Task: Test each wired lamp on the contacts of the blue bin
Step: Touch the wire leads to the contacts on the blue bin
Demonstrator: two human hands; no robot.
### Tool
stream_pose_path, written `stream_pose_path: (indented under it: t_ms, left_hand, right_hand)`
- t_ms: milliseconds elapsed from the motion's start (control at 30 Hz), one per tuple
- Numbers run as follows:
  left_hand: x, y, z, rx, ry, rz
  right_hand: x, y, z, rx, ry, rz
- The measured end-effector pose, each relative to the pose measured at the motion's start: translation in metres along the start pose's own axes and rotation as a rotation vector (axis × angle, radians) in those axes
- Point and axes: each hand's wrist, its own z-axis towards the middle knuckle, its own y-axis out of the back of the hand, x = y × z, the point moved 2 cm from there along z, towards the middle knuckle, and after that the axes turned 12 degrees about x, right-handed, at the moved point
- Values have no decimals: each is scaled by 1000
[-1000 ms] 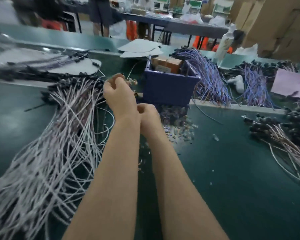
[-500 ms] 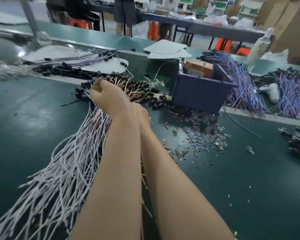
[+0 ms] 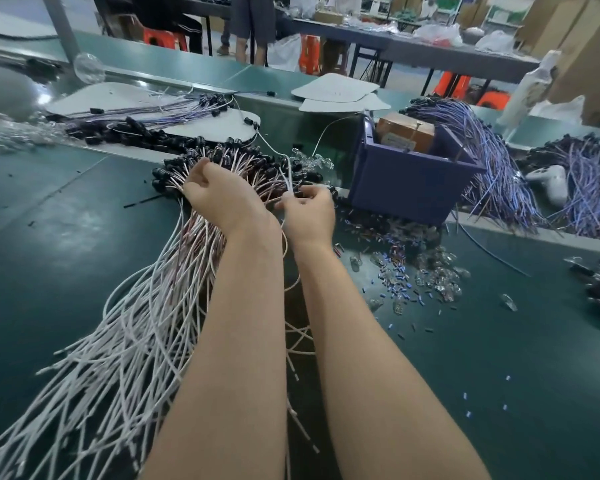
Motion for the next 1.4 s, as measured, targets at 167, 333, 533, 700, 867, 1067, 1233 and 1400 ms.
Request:
stream_pose_path:
  t_ms: [167,333,533,700,867,1067,1233,1400]
  left_hand:
    - [13,-3,-10,111,130,108]
    - [41,-12,-21,325,386,280]
    - [63,-43,-37,501,583,-88]
    - [75,-66,-65,653,418,196]
    - [76,-74,-117,1334,250,863]
    - [80,-70,-153,1750,220,1278]
    - [93,-67,-151,1807,233,1493]
    - [107,-65,-123,1378,-69,1567]
  right_hand:
    - [1,38,0,182,-170,65]
    - [12,79,-11,-57,135,-232]
    - [31,143,-48,391,42,-341]
    - [9,189,-69,531,-101,-296]
    - [-18,200,-60,308,-59,353]
    - [-25,206,-57,338,20,781]
    - [-30,222,-53,70,123,769]
    - [-31,227,-52,-51,204,779]
